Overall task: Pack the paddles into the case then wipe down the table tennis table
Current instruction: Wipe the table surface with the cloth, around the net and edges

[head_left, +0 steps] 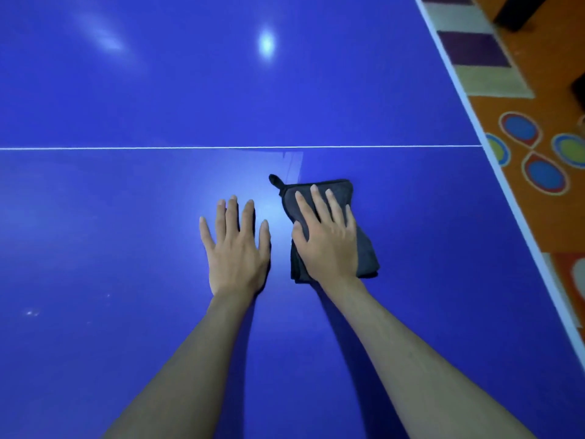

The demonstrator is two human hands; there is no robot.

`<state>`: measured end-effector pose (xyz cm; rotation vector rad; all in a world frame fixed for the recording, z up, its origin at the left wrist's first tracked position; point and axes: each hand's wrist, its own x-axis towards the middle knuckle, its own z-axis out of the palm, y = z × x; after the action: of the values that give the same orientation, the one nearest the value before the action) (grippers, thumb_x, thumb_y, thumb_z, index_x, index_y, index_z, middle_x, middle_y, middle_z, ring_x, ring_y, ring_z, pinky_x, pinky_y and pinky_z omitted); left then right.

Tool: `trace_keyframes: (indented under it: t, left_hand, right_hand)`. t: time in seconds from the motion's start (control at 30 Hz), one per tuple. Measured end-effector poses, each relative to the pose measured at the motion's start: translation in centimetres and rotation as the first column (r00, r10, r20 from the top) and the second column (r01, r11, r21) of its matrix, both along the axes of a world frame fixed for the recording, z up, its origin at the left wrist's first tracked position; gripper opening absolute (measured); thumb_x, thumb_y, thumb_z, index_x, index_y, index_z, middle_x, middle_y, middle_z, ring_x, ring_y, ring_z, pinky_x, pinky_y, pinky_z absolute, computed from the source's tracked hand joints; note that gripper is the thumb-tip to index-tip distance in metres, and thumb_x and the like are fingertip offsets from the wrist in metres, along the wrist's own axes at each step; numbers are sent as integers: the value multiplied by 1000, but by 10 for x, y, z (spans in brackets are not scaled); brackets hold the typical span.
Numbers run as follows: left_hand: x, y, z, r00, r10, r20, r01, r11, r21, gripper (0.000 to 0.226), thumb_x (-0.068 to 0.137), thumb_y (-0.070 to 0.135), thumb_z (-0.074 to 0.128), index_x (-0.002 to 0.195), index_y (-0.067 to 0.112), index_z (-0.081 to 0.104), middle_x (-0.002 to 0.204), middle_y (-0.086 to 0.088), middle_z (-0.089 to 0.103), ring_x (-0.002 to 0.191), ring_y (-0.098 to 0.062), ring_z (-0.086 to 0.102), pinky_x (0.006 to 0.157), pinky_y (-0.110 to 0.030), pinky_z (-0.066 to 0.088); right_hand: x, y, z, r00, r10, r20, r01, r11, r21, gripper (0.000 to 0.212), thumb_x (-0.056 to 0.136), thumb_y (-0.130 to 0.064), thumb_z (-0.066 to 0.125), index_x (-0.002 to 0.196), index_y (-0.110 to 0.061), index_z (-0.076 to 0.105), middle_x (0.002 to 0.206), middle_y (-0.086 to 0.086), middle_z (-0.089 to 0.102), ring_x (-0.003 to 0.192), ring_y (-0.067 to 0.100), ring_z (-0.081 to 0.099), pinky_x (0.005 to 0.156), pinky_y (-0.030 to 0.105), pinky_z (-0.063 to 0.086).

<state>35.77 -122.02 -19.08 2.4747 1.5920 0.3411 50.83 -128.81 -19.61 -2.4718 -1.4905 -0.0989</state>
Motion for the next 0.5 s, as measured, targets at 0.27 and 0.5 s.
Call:
trace_keyframes:
  t: [0.27,0.5]
  left_hand:
    - [-58,-16,11,984,-165,60,156,978,136,43,109,34,32,145,18,50,157,-5,46,152,-25,34,125,-52,19]
    - [-111,0,1,993,-115,-36,117,992,48,52,108,41,25,150,15,42,160,-6,40,157,-24,21,129,-53,6]
  right_hand:
    - [-122,-105,2,998,-64,-24,62,994,-89,61,106,-45,34,165,-33,29,174,-3,21,161,22,16,127,54,23]
    - [-135,-114,2,998,-58,-33,53,990,-130,65,104,-46,39,166,-37,22,175,-5,16,162,21,10,127,57,19]
